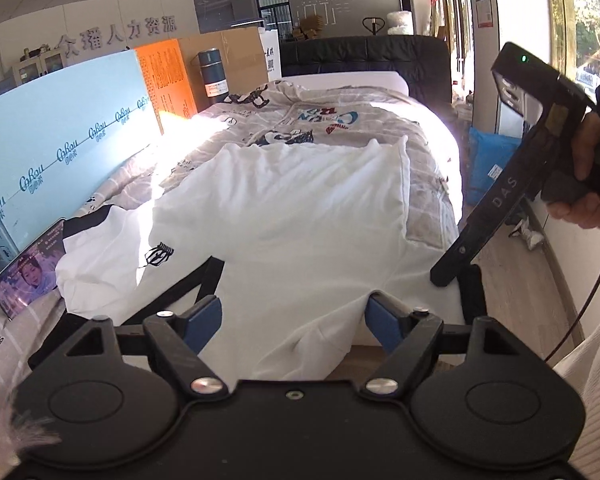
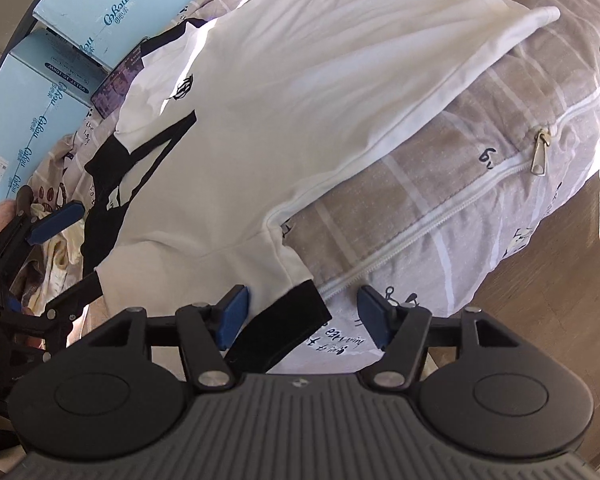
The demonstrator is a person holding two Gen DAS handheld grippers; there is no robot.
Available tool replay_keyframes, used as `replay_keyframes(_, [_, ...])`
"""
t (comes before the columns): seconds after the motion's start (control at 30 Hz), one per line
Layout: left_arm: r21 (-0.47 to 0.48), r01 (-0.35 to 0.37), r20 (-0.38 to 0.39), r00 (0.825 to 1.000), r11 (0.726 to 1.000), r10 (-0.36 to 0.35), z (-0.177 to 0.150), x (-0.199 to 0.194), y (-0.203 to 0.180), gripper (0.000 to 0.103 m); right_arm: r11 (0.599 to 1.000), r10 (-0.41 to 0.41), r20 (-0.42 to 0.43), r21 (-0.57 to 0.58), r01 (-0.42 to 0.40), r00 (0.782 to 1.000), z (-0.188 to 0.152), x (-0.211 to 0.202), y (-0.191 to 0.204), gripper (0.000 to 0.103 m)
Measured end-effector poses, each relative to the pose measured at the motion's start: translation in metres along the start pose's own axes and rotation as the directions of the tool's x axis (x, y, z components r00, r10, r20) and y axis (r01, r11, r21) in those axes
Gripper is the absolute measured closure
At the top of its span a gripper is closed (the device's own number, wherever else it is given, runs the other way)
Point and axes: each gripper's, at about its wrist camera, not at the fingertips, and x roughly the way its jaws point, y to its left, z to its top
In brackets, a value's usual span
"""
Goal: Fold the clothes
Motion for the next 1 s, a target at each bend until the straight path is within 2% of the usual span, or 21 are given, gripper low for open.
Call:
replay_keyframes(0.17, [-0.059, 0.128, 0.024, 0.992, 0.990, -0.127, 0.000, -0.024, 0.010, 0.023, 1.000, -0.001, -0.009, 0.022, 0.001, 1.000, -0.001, 0.002, 0.000, 0.050])
replay_keyframes(0.3, [-0.058, 0.120, 0.041, 0.992, 0.991, -0.118, 0.004, -0.020, 0.012, 0.023, 1.000, -0.003, -0.032, 0.000, 0.003, 0.999, 0.000, 0.005, 0.000, 0.067])
replay_keyframes(0.37, [-0.078, 0.115, 0.067, 0.992, 0.990, -0.110, 0.008, -0.015, 0.011, 0.024, 1.000, 0.010, -0.040, -0.001, -0.010, 0.999, 0.001, 0.002, -0.001, 0.080])
replay_keyframes(0.4, [-0.084, 0.107, 0.078, 0.992, 0.991, -0.101, 0.010, -0.012, 0.010, 0.025, 1.000, 0.017, -0.043, -0.001, -0.017, 0.999, 0.002, 0.001, -0.002, 0.082])
replay_keyframes(0.47, [-0.071, 0.077, 0.040, 0.996, 0.994, -0.075, 0.010, 0.002, 0.005, 0.026, 1.000, 0.031, -0.050, 0.001, -0.031, 0.998, 0.003, -0.001, -0.002, 0.086])
replay_keyframes(0.57, [0.012, 0.039, -0.101, 0.994, 0.999, -0.037, -0.012, 0.027, -0.002, 0.026, 0.998, 0.062, -0.056, 0.026, -0.061, 0.996, 0.007, -0.005, -0.001, 0.090])
replay_keyframes(0.67, [0.017, 0.033, -0.115, 0.993, 0.999, -0.031, -0.027, 0.026, -0.002, 0.026, 0.988, 0.129, -0.049, 0.095, -0.124, 0.990, 0.013, -0.011, -0.005, 0.091])
replay_keyframes(0.73, [-0.009, 0.031, -0.095, 0.995, 0.999, -0.031, -0.023, 0.018, 0.001, 0.024, 0.972, 0.181, -0.040, 0.157, -0.173, 0.983, 0.021, -0.014, -0.006, 0.092])
replay_keyframes(0.83, [-0.058, 0.092, -0.005, 0.996, 0.994, -0.092, -0.012, -0.002, 0.002, 0.024, 0.936, 0.246, -0.024, 0.264, -0.231, 0.969, 0.036, -0.015, -0.009, 0.092])
replay_keyframes(0.9, [-0.054, 0.146, 0.030, 0.989, 0.988, -0.144, -0.005, -0.007, -0.002, 0.024, 0.904, 0.273, -0.023, 0.348, -0.248, 0.962, 0.046, -0.011, -0.011, 0.092])
replay_keyframes(1.0, [0.006, 0.210, 0.026, 0.977, 0.978, -0.210, -0.001, 0.002, -0.016, 0.024, 0.837, 0.301, -0.029, 0.487, -0.250, 0.953, 0.061, 0.001, -0.014, 0.092])
